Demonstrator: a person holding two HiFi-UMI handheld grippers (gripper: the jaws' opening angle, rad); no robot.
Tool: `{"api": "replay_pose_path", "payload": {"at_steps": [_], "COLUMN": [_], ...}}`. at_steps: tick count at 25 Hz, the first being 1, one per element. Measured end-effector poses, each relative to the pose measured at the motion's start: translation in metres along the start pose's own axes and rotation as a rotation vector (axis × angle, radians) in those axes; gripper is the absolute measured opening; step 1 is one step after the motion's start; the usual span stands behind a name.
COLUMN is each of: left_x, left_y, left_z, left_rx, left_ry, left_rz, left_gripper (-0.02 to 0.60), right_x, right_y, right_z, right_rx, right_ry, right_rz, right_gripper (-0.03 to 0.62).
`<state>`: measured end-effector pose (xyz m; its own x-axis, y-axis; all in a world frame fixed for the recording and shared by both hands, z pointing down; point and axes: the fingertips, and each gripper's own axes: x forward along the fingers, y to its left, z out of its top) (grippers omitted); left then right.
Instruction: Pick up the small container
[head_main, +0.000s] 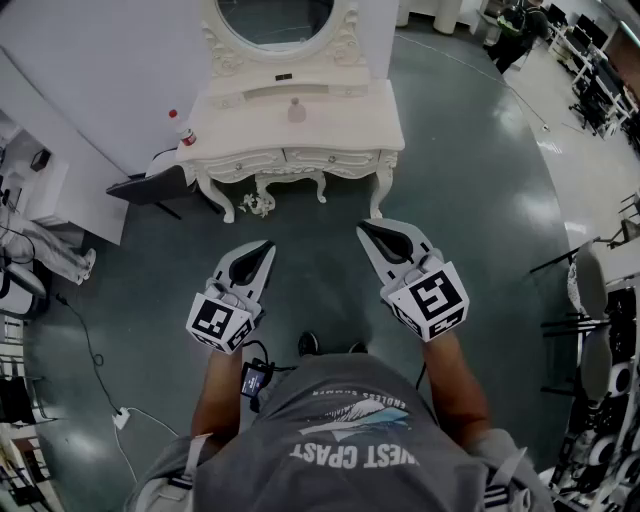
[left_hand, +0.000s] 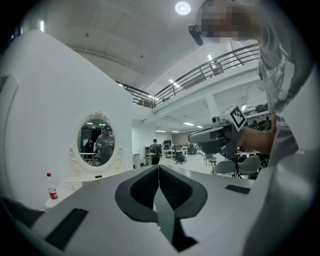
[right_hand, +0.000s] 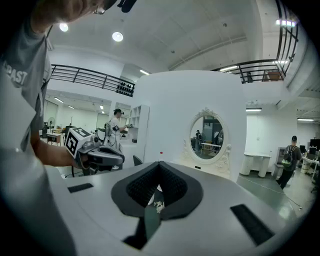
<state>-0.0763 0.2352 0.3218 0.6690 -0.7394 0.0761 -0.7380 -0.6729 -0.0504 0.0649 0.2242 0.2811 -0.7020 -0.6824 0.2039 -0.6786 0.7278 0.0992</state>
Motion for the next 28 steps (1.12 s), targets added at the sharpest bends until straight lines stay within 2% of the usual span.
{"api": "replay_pose_path", "payload": {"at_steps": [10,16,23,28], "left_x": [0.003,0.007,0.013,0.017], "left_y": [-0.019,-0.033,-0.053,-0.052], "left_z": [-0.001,-0.002,-0.006,-0.009], "left_rx": [0.011,0.011,0.007,-0.003], "left_ry": [0.011,0.015,0.02,0.029], "left_rz": [0.018,0.044,0.067,0.079], "left_gripper": [0.017,0.017,0.017,0.017], "right_x": [-0.015,-0.028,-0.042,-0.043], "right_y": [-0.004,-0.014,-0.027,-0.032], "right_z": [-0.005,-0.007,-0.022,-0.029], "right_rx": [-0.002,0.049,0.065,0.08], "right_ry": [-0.01,-0.056,-0.042,-0.031], "right_rz": [0.027,0.047,0.053,0.055], "right_gripper": [0.025,0.026,0.028,0.028]}}
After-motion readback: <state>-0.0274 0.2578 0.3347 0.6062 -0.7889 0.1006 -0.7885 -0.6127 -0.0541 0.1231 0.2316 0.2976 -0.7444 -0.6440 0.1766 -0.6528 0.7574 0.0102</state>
